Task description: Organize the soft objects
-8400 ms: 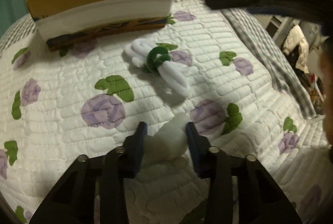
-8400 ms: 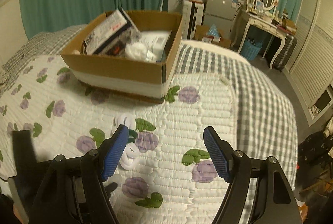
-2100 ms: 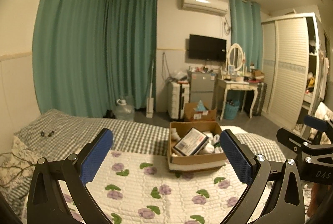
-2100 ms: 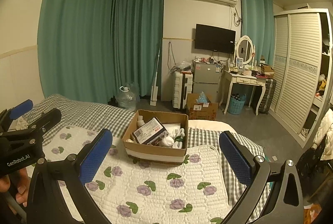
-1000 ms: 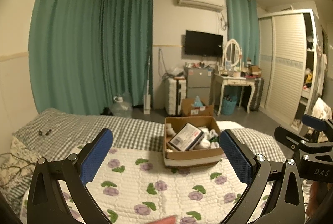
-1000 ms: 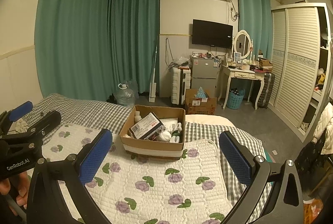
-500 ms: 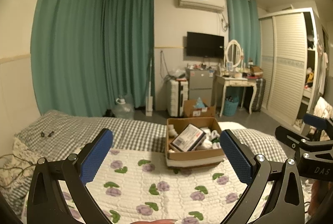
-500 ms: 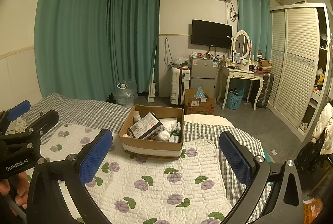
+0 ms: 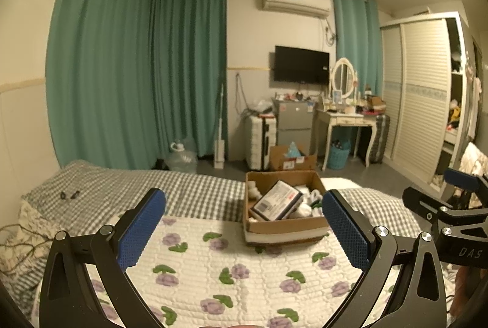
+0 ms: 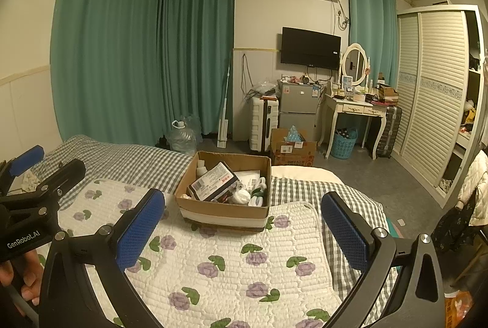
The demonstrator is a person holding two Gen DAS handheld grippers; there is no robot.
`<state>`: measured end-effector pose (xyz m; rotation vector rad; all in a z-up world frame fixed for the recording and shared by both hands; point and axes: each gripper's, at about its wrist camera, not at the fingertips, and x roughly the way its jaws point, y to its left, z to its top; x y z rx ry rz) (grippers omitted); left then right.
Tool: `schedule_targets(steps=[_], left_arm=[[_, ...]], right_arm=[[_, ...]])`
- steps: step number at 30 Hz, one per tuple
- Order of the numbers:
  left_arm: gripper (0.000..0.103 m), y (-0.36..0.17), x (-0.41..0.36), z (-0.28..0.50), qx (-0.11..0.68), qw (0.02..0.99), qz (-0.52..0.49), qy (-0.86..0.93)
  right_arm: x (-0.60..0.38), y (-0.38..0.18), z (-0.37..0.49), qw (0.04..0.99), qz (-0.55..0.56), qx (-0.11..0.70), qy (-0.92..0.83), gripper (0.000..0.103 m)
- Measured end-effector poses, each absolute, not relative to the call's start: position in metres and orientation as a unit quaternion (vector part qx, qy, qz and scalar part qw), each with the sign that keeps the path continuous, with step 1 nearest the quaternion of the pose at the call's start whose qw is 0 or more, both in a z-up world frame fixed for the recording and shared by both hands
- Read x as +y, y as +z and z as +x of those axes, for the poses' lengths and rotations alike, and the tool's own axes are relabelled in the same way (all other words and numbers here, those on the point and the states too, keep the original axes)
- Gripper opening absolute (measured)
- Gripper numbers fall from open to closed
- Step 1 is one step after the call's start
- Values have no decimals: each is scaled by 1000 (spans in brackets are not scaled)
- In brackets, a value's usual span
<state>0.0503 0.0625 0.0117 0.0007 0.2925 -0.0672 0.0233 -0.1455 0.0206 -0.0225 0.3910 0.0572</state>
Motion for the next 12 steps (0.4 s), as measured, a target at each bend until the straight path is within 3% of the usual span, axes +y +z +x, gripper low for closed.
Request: schedule_targets(steps=[12], left_arm=[[103, 7, 62, 48, 156, 987, -6, -39]], right_arm=[[-146, 17, 23, 979, -9, 203, 27, 103]])
